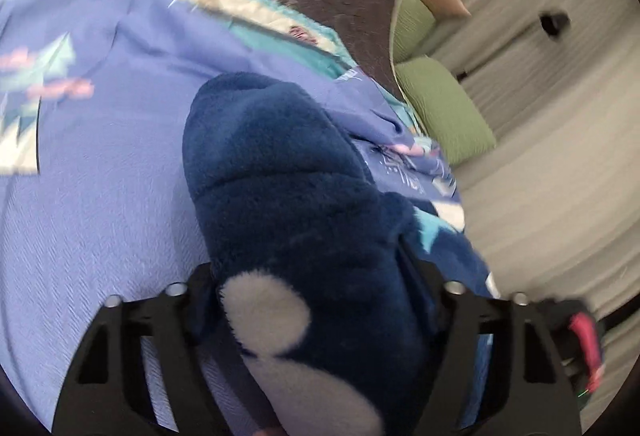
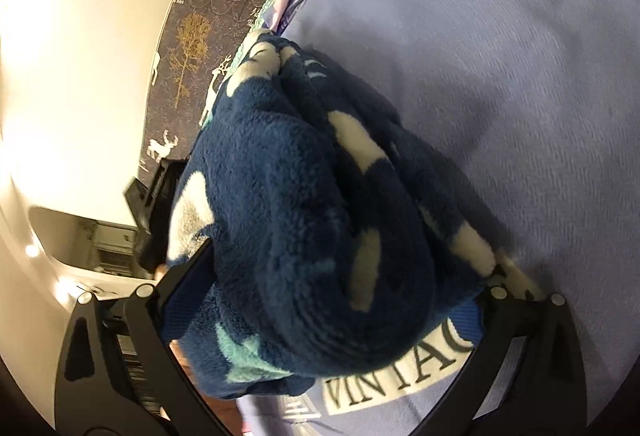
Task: Fold small clothes
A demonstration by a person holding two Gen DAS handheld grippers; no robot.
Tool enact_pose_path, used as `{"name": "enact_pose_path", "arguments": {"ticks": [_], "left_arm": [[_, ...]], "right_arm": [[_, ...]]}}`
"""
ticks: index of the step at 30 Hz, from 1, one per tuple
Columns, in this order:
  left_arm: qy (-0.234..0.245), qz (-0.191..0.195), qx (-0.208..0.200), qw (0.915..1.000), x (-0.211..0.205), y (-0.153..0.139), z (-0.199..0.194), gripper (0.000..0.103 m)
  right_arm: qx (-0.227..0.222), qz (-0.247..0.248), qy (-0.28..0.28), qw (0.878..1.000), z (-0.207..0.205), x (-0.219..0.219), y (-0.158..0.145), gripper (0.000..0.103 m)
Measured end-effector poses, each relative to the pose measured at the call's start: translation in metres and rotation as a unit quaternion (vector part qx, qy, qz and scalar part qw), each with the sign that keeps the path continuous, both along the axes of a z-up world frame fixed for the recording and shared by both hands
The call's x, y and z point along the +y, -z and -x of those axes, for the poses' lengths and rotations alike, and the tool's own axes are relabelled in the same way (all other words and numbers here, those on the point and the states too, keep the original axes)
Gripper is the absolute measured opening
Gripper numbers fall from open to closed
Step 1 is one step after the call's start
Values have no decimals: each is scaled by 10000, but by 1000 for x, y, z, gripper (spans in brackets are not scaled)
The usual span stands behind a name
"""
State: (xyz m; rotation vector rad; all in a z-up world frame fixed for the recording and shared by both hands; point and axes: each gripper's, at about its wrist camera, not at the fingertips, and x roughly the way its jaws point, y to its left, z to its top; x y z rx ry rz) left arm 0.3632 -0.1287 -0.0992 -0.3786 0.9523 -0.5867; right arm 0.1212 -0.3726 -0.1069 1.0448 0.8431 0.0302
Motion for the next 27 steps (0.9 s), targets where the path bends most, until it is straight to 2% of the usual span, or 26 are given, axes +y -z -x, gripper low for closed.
{"name": "enact_pose_path", "arguments": {"ticks": [2, 3, 5, 8, 11, 14, 22, 24, 27], "left_arm": [[131, -190, -225, 9995, -4, -9, 6, 56], [138, -204, -286, 9993, -4, -13, 9, 53], [158, -177, -535, 9983, -3, -28, 19, 52], [355, -30, -933, 9950, 1, -52, 36, 52], [384, 99, -1201, 9920, 8, -74, 50, 52], [355, 261, -1399, 9892, 17, -97, 59, 52], [156, 252, -1961, 9801, 47, -147, 82, 52], [45, 237, -2014, 9792, 59, -157, 82, 52], [-235, 92, -2064, 9781, 77, -169, 74, 52]], "right_arm": [[-117, 238, 12, 9996, 3, 7, -5, 91], [-193, 416, 8, 9989, 4, 10, -9, 89], [-457, 923, -57, 9947, 10, 20, -25, 75], [-922, 1671, -380, 9809, 18, 35, -53, 65], [-1217, 2058, -486, 9698, 25, 42, -72, 63], [-1490, 2207, -512, 9625, 33, 45, -87, 63], [-2094, 2493, -850, 9417, 35, 62, -126, 62], [-2193, 2525, -966, 9375, 27, 64, -134, 62], [-2290, 2416, -1399, 9325, -11, 64, -149, 61]]}}
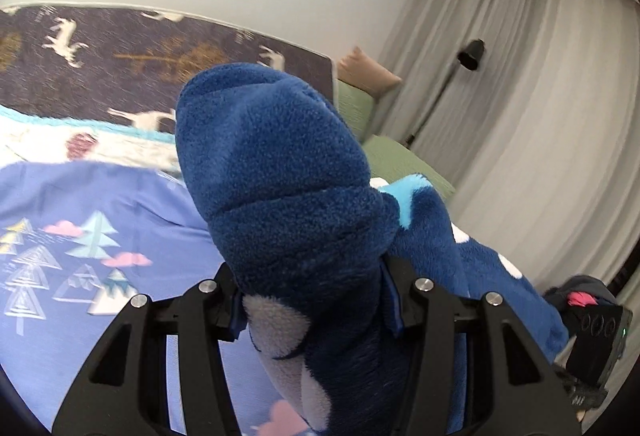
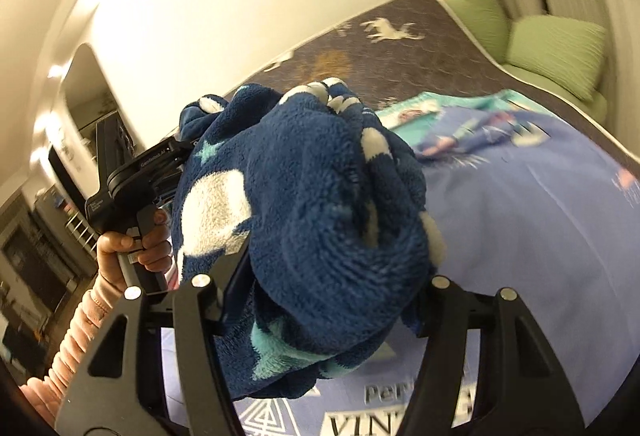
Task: Fold small clothes
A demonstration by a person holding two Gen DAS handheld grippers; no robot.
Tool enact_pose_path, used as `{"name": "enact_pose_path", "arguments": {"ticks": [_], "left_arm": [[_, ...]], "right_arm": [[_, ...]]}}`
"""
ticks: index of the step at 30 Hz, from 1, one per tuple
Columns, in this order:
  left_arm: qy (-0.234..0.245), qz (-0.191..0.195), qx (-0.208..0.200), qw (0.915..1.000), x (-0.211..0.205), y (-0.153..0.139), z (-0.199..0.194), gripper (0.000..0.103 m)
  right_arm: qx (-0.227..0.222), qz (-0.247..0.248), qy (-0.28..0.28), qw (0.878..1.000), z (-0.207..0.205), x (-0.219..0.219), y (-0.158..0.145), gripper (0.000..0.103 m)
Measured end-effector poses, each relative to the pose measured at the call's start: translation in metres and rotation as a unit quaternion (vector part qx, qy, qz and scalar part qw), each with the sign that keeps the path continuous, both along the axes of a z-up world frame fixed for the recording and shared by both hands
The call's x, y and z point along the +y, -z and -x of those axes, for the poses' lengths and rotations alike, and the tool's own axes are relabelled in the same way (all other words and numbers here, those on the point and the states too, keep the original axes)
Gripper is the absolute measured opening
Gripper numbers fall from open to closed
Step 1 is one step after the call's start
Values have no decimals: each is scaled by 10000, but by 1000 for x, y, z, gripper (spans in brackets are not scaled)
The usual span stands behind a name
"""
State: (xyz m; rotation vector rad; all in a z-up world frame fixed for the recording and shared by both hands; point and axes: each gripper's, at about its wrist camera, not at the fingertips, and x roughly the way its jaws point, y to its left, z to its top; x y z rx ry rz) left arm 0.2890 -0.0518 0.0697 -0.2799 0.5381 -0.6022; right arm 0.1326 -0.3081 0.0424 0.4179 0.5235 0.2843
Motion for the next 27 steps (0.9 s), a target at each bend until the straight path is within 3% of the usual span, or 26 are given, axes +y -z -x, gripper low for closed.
{"name": "enact_pose_path", "arguments": {"ticks": [5, 12, 20, 22, 24, 25, 27], "left_arm": [[-516, -243, 11, 9984, 29, -16, -23, 52], [-1283, -454, 82, 9907, 64, -20, -80, 52], [-2085, -597, 391, 9754, 111, 15, -147, 52], [-2395, -737, 602, 9662, 121, 40, -165, 60], [-2729, -1047, 1005, 9510, 126, 68, -179, 71], [-2837, -1225, 1430, 9403, 129, 98, -189, 71], [-2771, -1602, 1739, 9313, 126, 134, -194, 71]], "right_arm": [[489, -28, -409, 9980, -90, -3, -16, 56], [600, 417, -806, 9941, -208, 26, -38, 55], [754, 611, -949, 9907, -314, 80, -9, 55], [842, 598, -956, 9900, -335, 89, 8, 58], [1091, 849, -597, 9886, -354, 93, 37, 77], [1410, 1285, -90, 9816, -364, 97, 63, 83], [1953, 1789, 179, 9641, -373, 101, 106, 83]]}}
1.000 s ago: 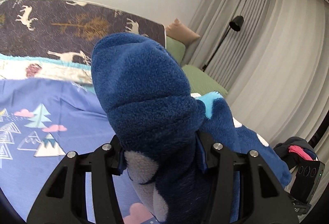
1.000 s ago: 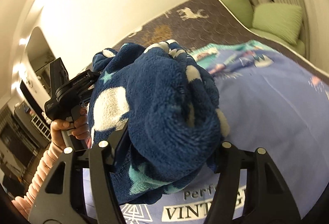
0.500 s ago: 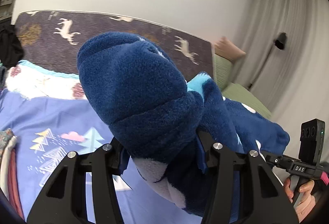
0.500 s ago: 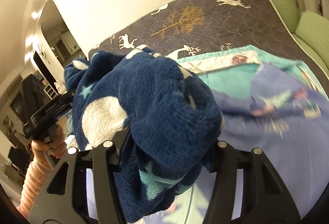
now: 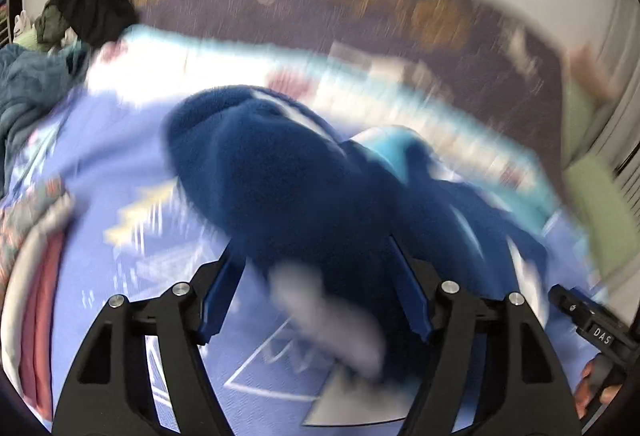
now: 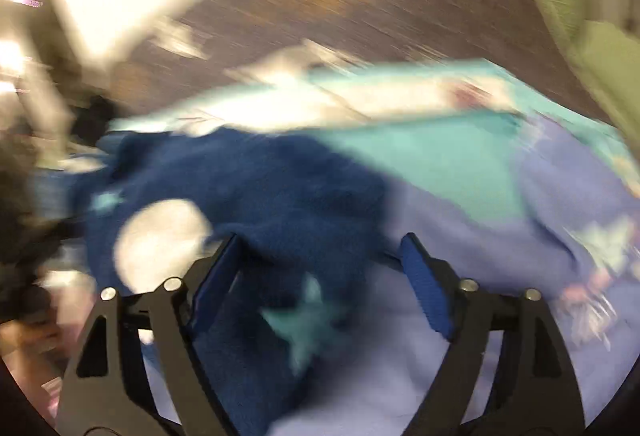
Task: Fold small clothes
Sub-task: 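Set the rolled fleece down on the duvet with both grippers and open them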
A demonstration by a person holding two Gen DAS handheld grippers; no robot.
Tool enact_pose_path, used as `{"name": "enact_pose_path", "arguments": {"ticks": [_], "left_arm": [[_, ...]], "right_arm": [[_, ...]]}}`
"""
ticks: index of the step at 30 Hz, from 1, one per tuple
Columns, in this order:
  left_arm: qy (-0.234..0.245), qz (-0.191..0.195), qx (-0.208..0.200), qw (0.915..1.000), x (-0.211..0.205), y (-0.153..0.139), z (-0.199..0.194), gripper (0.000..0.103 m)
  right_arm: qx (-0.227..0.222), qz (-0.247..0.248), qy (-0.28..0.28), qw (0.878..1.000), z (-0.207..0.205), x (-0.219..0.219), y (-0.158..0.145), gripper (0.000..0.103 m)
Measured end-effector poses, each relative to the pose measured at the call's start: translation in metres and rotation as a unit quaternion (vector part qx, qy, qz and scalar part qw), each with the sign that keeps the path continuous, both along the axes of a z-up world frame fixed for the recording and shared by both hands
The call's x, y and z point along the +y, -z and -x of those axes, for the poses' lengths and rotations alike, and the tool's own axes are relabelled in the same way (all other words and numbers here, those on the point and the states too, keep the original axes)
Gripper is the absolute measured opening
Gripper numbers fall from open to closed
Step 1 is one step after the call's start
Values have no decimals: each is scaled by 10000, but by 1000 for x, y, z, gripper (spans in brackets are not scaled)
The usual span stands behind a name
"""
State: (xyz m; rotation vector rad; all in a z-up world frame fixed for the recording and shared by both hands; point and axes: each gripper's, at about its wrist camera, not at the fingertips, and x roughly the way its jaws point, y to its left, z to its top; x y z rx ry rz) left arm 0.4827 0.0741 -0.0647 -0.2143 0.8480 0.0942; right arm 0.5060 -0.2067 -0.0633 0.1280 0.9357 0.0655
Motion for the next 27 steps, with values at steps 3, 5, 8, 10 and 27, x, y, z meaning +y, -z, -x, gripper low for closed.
{"name": "enact_pose_path", "arguments": {"ticks": [3, 5, 8, 10, 27], "left_arm": [[580, -697, 199, 9957, -20, 36, 6, 72], [602, -756, 126, 9952, -19, 32, 9, 71], [732, -645, -59, 9952, -15, 18, 24, 71], [886, -718, -218, 9932, -17, 9, 40, 73], [1659, -594, -1787, 9680, -66, -88, 310, 99]], "right_arm": [[336, -491, -60, 9982, 9, -7, 51, 81], [343, -876, 45, 9956, 16, -19, 57, 81], [159, -342, 31, 9993, 31, -20, 41, 81], [-163, 113, -228, 9995, 54, -12, 23, 81], [-1735, 671, -510, 9812, 344, 7, -94, 99]]}}
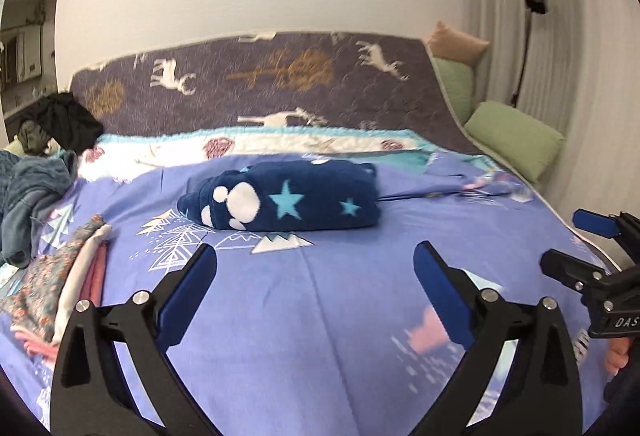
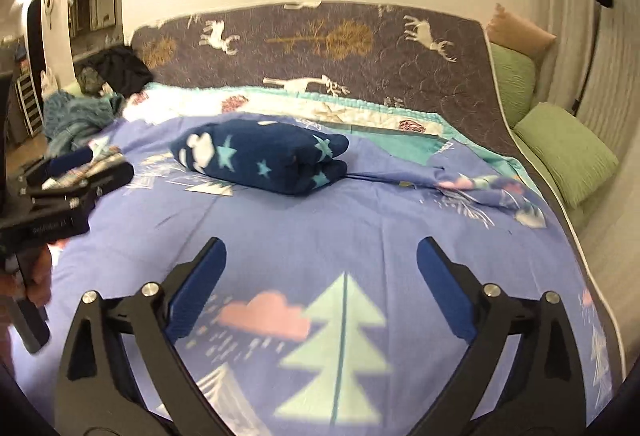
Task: Fold small clothes
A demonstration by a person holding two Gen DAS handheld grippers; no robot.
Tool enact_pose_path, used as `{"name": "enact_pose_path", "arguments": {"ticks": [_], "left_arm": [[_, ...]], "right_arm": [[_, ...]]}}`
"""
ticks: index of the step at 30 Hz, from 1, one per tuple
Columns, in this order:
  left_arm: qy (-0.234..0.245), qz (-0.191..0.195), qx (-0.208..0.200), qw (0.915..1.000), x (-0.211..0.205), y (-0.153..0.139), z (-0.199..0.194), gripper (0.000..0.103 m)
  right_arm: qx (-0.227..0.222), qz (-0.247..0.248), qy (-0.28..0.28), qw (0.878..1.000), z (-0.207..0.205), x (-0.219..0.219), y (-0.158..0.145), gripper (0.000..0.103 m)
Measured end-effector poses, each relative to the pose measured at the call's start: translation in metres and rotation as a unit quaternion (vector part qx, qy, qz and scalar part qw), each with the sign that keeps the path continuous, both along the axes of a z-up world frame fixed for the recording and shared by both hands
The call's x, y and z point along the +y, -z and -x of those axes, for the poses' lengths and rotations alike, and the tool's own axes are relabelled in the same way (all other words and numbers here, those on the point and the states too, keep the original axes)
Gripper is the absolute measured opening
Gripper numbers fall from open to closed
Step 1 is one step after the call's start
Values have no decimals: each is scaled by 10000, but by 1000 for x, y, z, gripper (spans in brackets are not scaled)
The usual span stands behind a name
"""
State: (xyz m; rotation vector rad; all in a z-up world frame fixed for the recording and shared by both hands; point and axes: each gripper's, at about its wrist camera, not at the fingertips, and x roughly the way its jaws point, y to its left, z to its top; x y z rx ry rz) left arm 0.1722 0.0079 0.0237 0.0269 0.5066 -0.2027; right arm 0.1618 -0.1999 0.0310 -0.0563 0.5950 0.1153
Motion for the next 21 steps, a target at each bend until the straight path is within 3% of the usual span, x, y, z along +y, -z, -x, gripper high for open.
{"name": "enact_pose_path", "arguments": {"ticks": [8, 14, 21], "left_arm": [[-82, -257, -290, 9992, -10, -15, 99, 102], [-487, -433, -166, 9977, -12, -15, 139, 102], [-717, -273, -5, 9970, -4, -11, 179, 102]], "right_arm": [[-225, -280, 158, 9992, 87, -3, -19, 101], [-400, -100, 121, 9991, 131, -2, -21, 101], [-401, -250, 153, 9988, 163, -13, -20, 101]]}}
